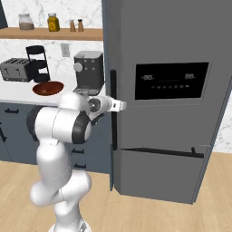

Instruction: Grab a lemon wedge from the fridge and one ice cube from the ice bowl, and put them in the glass of lemonade.

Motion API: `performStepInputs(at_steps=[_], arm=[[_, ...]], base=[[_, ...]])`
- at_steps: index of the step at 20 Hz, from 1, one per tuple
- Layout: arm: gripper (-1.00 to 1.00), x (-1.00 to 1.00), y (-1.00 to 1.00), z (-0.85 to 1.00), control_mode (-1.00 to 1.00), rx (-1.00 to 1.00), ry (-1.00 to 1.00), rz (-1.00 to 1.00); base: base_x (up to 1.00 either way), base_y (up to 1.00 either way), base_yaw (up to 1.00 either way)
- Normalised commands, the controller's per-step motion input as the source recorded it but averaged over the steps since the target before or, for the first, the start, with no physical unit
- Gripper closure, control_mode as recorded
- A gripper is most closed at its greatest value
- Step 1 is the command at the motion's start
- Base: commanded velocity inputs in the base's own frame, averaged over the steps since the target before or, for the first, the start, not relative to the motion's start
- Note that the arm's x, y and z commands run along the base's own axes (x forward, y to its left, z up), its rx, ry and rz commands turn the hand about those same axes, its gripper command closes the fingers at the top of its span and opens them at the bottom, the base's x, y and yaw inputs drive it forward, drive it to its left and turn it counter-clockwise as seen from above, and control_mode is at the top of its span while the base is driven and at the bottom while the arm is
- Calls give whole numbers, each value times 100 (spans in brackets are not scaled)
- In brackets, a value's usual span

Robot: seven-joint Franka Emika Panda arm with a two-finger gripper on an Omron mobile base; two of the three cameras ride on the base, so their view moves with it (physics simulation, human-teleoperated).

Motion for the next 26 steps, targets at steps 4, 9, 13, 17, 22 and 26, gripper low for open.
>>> performStepInputs(at_steps=[4, 9, 13, 17, 22, 26], arm=[[100, -100, -34, 38, -100, 1, 0, 0], [100, -100, -44, 52, -100, 4, 0, 0], [100, -100, -58, 57, -100, 5, 0, 0], [100, -100, -63, 56, -100, 6, 0, 0], [100, -100, -63, 48, -100, 5, 0, 0], [100, -100, -51, 31, -100, 3, 0, 0]], base=[[0, 0, 0], [0, 0, 0], [0, 0, 0], [0, 0, 0], [0, 0, 0], [0, 0, 0]])
